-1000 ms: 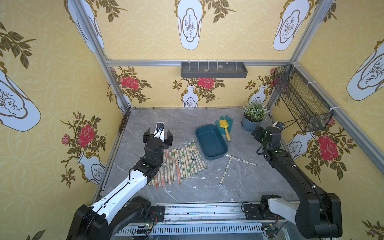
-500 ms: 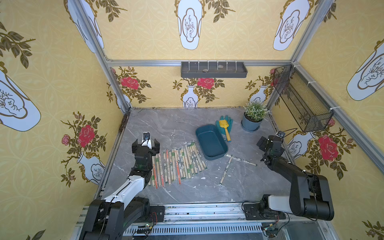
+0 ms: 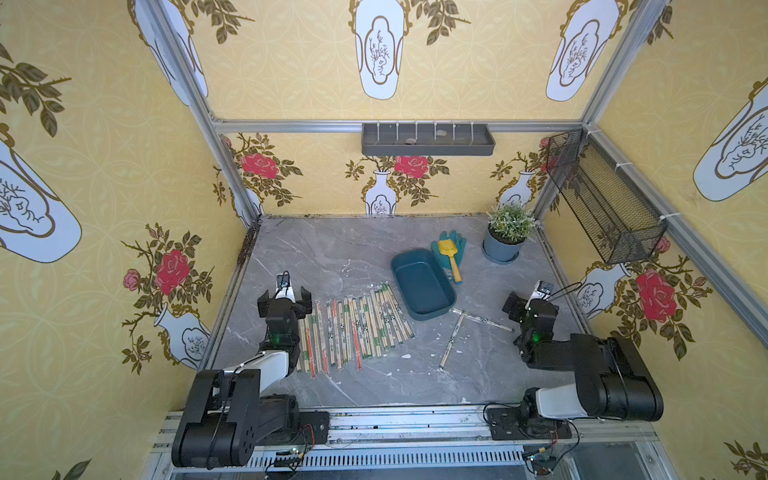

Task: Take the paired disposable chopsticks out of the storage box
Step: Reset both arms

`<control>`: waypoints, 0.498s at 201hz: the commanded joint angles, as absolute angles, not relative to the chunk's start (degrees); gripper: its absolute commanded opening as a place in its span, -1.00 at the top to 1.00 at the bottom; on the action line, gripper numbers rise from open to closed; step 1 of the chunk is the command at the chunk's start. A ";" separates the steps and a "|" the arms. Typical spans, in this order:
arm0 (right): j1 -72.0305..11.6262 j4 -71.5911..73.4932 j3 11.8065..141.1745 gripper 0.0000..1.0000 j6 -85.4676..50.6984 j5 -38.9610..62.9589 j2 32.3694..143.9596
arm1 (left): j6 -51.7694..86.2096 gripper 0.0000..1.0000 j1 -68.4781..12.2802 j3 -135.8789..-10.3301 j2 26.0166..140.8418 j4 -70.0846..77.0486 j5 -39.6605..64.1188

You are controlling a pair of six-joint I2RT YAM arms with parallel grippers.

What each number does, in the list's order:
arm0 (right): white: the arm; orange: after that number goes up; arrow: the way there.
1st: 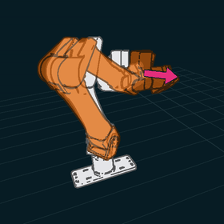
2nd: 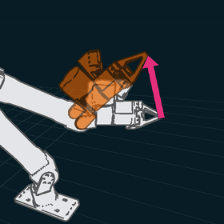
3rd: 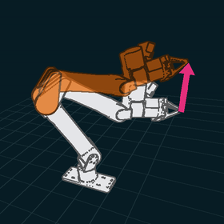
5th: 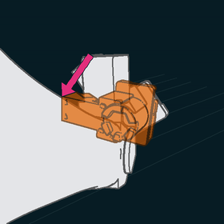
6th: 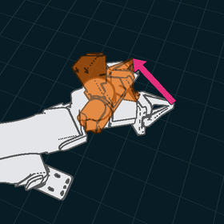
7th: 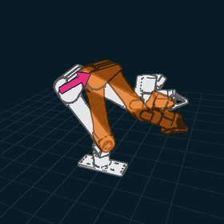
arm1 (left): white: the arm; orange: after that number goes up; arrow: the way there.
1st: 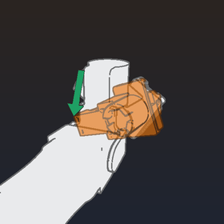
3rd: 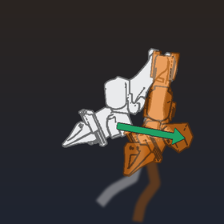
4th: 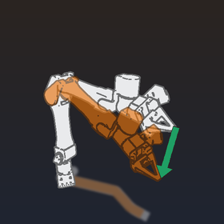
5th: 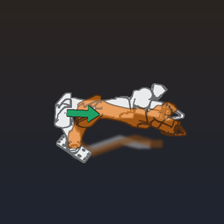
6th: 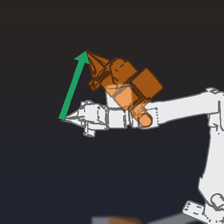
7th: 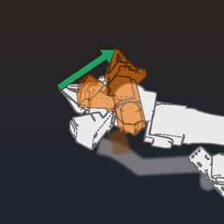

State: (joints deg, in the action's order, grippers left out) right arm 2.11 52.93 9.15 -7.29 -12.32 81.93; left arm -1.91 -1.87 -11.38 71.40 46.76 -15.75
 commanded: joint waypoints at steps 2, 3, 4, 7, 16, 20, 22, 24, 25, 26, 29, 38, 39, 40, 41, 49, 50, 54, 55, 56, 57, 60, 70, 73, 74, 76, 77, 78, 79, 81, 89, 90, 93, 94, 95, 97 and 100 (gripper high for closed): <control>3.21 61.75 8.82 -0.95 -6.69 -8.98 82.18 | -1.21 -1.00 -1.24 -10.56 71.88 50.27 -8.61; 3.19 62.12 8.76 -0.95 -6.55 -8.97 82.31 | -1.31 -1.00 -1.28 -10.47 71.89 50.32 -8.44; 3.22 62.44 8.73 -0.95 -6.44 -8.97 82.46 | -1.31 -1.00 -1.25 -10.42 71.85 50.34 -8.35; 3.19 62.86 8.71 -0.95 -6.19 -8.97 82.74 | -1.48 -1.00 -1.27 -10.34 71.95 50.48 -7.99; 3.25 61.07 8.99 -0.95 -6.86 -9.12 81.94 | -1.79 -1.00 -1.17 -10.19 72.13 50.65 -6.57; 3.21 60.23 9.13 -0.95 -7.05 -9.06 81.63 | -1.88 -1.00 -1.05 -10.08 72.38 51.11 -6.43; 3.22 60.01 9.14 -0.95 -7.08 -9.01 81.58 | -1.85 -1.00 -1.01 -10.06 72.59 51.45 -6.38; 3.20 60.00 9.14 -0.95 -7.09 -9.04 81.57 | -1.78 -1.00 -0.91 -10.10 72.73 51.69 -6.27; 3.18 60.06 9.14 -0.95 -7.06 -9.05 81.56 | -1.77 -1.00 -0.81 -10.10 72.79 51.77 -6.26; 3.22 60.13 9.14 -0.95 -7.09 -9.05 81.61 | -1.76 -1.00 -0.80 -10.06 72.92 51.86 -6.25; 3.23 60.38 9.14 -0.95 -7.07 -9.16 81.77 | -1.77 -1.00 -0.68 -10.08 73.12 52.20 -6.24; 3.24 61.73 8.90 -0.95 -6.88 -9.06 82.32 | -1.15 -1.00 0.01 -10.17 73.80 53.11 -6.16; 3.25 61.76 8.93 -0.95 -6.87 -9.05 82.29 | -1.06 -1.00 0.23 -10.14 73.81 53.19 -6.07; 3.25 61.82 8.95 -0.95 -6.86 -9.05 82.37 | -0.92 -1.00 0.42 -10.21 73.91 53.18 -5.98; 3.25 61.80 8.96 -0.95 -6.86 -9.05 82.36 | -0.81 -1.00 0.52 -10.25 73.91 53.22 -5.89; 3.23 61.38 8.92 -0.95 -6.93 -9.14 82.10 | -0.57 -1.00 1.06 -10.27 74.12 53.37 -5.22; 3.24 61.37 8.90 -0.95 -6.94 -9.14 82.05 | -0.59 -1.00 1.06 -10.23 74.11 53.40 -5.25; 3.23 61.22 8.86 -0.95 -6.96 -9.21 81.89 | -0.54 -1.00 1.09 -10.12 73.97 53.63 -5.16; 3.20 61.24 8.87 -0.95 -6.95 -9.22 81.86 | -0.58 -1.00 1.07 -10.11 73.94 53.62 -5.17; 3.18 61.16 8.87 -0.95 -6.95 -9.22 81.84 | -0.55 -1.00 1.06 -10.02 73.89 53.62 -5.18; 3.22 61.12 8.83 -0.95 -6.95 -9.23 81.83 | -0.58 -1.00 1.06 -10.02 73.81 53.66 -5.18; 3.23 61.13 8.79 -0.95 -7.02 -9.23 81.75 | -0.56 -1.00 1.10 -9.91 73.64 53.65 -5.22; 3.23 61.35 8.77 -0.95 -6.96 -9.32 81.74 | -0.17 -1.00 1.06 -9.42 73.00 53.85 -6.17; 3.22 61.39 8.79 -0.95 -6.81 -9.32 81.74 | -0.02 -1.00 1.09 -9.20 72.81 54.06 -6.62; 3.23 61.37 8.79 -0.95 -6.79 -9.36 81.78 | 0.03 -1.00 1.03 -9.08 72.79 54.14 -6.78; 3.20 61.29 8.79 -0.95 -6.73 -9.39 81.82 | 0.10 -1.00 1.05 -8.91 72.67 54.38 -7.03; 3.18 61.32 8.79 -0.95 -6.75 -9.40 81.82 | 0.09 -1.00 0.96 -8.80 72.59 54.44 -7.12; 3.13 61.33 8.79 -0.95 -6.71 -9.40 81.82 | 0.09 -1.00 0.92 -8.75 72.55 54.51 -7.12; 3.15 61.38 8.79 -0.95 -6.70 -9.40 81.82 | 0.09 -1.00 0.94 -8.64 72.53 54.59 -7.12; 3.10 61.43 8.79 -0.95 -6.64 -9.40 81.89 | 0.07 -1.00 0.90 -8.60 72.40 54.65 -7.16; 3.15 61.28 8.81 -0.95 -6.76 -9.40 81.83 | 0.24 -1.00 0.88 -8.81 72.73 54.65 -7.60; 3.11 61.27 8.80 -0.95 -6.72 -9.40 81.83 | 0.25 -1.00 0.92 -8.84 72.80 54.66 -7.71; 3.15 61.30 8.79 -0.95 -6.76 -9.40 81.83 | 0.45 -1.00 0.92 -9.02 73.07 54.59 -8.11; 3.11 61.33 8.79 -0.95 -6.76 -9.40 81.87 | 0.49 -1.00 0.90 -9.12 73.19 54.63 -8.23; 3.14 61.34 8.79 -0.95 -6.77 -9.40 81.85 | 0.55 -1.00 0.93 -9.22 73.24 54.60 -8.29; 3.14 61.34 8.79 -0.95 -6.72 -9.40 81.83 | 0.60 -1.00 0.91 -9.29 73.35 54.74 -8.33; 3.07 61.30 8.83 -0.95 -6.58 -9.49 81.83 | 0.38 -1.00 0.93 -9.26 73.44 54.90 -8.25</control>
